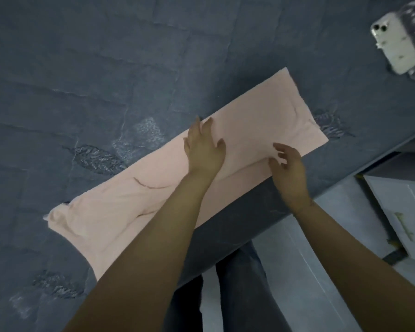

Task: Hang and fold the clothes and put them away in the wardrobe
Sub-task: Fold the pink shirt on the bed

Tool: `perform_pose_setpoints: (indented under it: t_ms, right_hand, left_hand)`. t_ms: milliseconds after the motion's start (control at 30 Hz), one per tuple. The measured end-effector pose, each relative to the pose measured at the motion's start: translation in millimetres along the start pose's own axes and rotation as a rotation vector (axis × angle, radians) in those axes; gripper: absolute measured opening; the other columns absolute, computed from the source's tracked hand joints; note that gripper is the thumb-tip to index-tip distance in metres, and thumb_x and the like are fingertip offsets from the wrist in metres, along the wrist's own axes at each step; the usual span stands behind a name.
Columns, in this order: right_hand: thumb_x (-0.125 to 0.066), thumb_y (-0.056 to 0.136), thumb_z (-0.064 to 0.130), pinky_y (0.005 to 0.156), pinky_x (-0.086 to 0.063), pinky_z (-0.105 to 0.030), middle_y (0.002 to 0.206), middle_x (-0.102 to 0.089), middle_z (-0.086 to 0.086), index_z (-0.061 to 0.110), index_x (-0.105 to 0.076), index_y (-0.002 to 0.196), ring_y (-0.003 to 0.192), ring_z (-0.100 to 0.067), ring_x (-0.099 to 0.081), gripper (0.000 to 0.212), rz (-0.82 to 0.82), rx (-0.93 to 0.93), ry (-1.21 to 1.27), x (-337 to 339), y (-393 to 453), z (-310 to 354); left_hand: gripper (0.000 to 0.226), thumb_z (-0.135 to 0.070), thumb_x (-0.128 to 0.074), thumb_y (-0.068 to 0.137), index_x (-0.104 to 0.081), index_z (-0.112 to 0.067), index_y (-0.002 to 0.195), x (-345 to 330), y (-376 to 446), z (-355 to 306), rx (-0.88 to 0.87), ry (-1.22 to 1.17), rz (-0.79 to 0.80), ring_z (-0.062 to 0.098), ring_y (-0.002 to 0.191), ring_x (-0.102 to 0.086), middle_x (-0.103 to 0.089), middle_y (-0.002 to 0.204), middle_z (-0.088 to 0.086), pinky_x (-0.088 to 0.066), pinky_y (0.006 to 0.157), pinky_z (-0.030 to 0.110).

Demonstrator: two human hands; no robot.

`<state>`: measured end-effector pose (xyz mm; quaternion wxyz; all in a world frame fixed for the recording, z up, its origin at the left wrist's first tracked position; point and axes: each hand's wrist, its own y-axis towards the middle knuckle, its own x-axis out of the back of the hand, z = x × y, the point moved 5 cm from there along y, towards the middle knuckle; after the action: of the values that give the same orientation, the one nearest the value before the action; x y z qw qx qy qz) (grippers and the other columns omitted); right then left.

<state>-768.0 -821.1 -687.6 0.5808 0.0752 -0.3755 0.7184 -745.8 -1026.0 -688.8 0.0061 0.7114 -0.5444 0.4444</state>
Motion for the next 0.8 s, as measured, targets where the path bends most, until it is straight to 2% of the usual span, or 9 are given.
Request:
perform_pose_setpoints:
  t_ms: [67, 133, 233, 300, 400, 567, 667, 733, 800]
  right_hand:
    - [-0.056, 0.095, 0.007, 0.089, -0.041, -0.016, 0.121, -0.049, -0.002, 0.004, -0.047, 0.137, 0.11, -0.014, -0.047, 0.043, -0.177, -0.23, 0.175, 29, 17, -16]
    - [-0.058, 0.094, 0.007, 0.075, -0.044, -0.008, 0.109, -0.052, -0.001, -0.003, -0.049, 0.131, 0.098, -0.014, -0.048, 0.04, -0.246, -0.449, 0.359, 48, 33, -34]
    - [-0.063, 0.093, 0.016, 0.091, -0.05, -0.031, 0.104, -0.055, -0.007, -0.001, -0.055, 0.123, 0.099, -0.021, -0.05, 0.036, -0.131, -0.774, 0.57, 58, 50, -59]
    - [-0.066, 0.092, 0.022, 0.093, -0.049, -0.037, 0.106, -0.06, -0.01, 0.005, -0.058, 0.116, 0.102, -0.025, -0.056, 0.031, -0.019, -0.866, 0.663, 61, 59, -65]
    - [-0.071, 0.088, 0.024, 0.09, -0.051, -0.034, 0.107, -0.065, -0.01, 0.01, -0.063, 0.109, 0.102, -0.025, -0.06, 0.026, 0.024, -0.85, 0.799, 61, 72, -63]
    - [-0.065, 0.093, 0.024, 0.092, -0.052, -0.033, 0.109, -0.062, -0.008, 0.009, -0.06, 0.118, 0.099, -0.021, -0.058, 0.029, -0.131, -0.891, 0.868, 54, 80, -62]
    - [-0.061, 0.096, 0.021, 0.09, -0.052, -0.03, 0.101, -0.065, 0.001, 0.01, -0.062, 0.119, 0.089, -0.012, -0.058, 0.025, -0.222, -0.804, 0.917, 54, 74, -57]
    - [-0.062, 0.096, 0.018, 0.09, -0.053, -0.025, 0.1, -0.068, 0.004, 0.012, -0.065, 0.119, 0.088, -0.008, -0.061, 0.025, -0.275, -0.68, 0.925, 59, 65, -48]
    - [-0.062, 0.095, 0.016, 0.077, -0.054, -0.017, 0.094, -0.07, 0.008, 0.017, -0.069, 0.109, 0.081, -0.002, -0.062, 0.015, -0.311, -0.546, 0.906, 66, 52, -35]
  left_hand:
    - [0.046, -0.01, -0.054, 0.096, -0.043, -0.004, 0.14, -4, 27, -23, -0.016, -0.174, -0.026, 0.025, 0.132, -0.041, -0.043, 0.143, 0.015, -0.026, 0.114, 0.029]
    - [0.042, -0.006, -0.056, 0.095, -0.048, -0.001, 0.135, -14, 58, -41, 0.005, -0.24, -0.009, 0.025, 0.127, -0.047, -0.05, 0.137, 0.015, -0.033, 0.111, 0.029]
    - [0.047, -0.013, -0.064, 0.092, -0.049, -0.003, 0.135, -43, 101, -72, 0.034, -0.186, 0.078, 0.026, 0.129, -0.047, -0.051, 0.139, 0.014, -0.035, 0.112, 0.035]
    - [0.045, -0.018, -0.068, 0.089, -0.056, -0.006, 0.131, -59, 127, -88, 0.065, -0.145, 0.074, 0.024, 0.125, -0.051, -0.057, 0.134, 0.011, -0.037, 0.109, 0.029]
    - [0.041, -0.023, -0.07, 0.088, -0.06, -0.007, 0.124, -75, 153, -104, 0.129, -0.214, 0.089, 0.015, 0.101, -0.057, -0.062, 0.114, 0.006, -0.039, 0.082, 0.007]
    - [0.038, -0.028, -0.069, 0.09, -0.059, -0.006, 0.12, -95, 159, -129, 0.026, -0.064, 0.229, 0.014, 0.092, -0.051, -0.055, 0.101, 0.001, -0.042, 0.083, 0.024]
    - [0.013, -0.022, -0.064, 0.094, -0.063, -0.009, 0.096, -94, 154, -137, 0.0, -0.167, 0.273, 0.012, 0.069, -0.047, -0.054, 0.08, 0.002, -0.038, 0.061, 0.021]
    - [0.015, -0.02, -0.065, 0.094, -0.059, -0.013, 0.082, -83, 145, -138, -0.001, -0.28, 0.273, 0.006, 0.058, -0.044, -0.051, 0.07, 0.0, -0.035, 0.053, 0.016]
    - [0.013, -0.021, -0.065, 0.093, -0.062, -0.011, 0.086, -63, 132, -135, -0.02, -0.37, 0.26, 0.0, 0.052, -0.049, -0.055, 0.069, -0.003, -0.039, 0.052, 0.013]
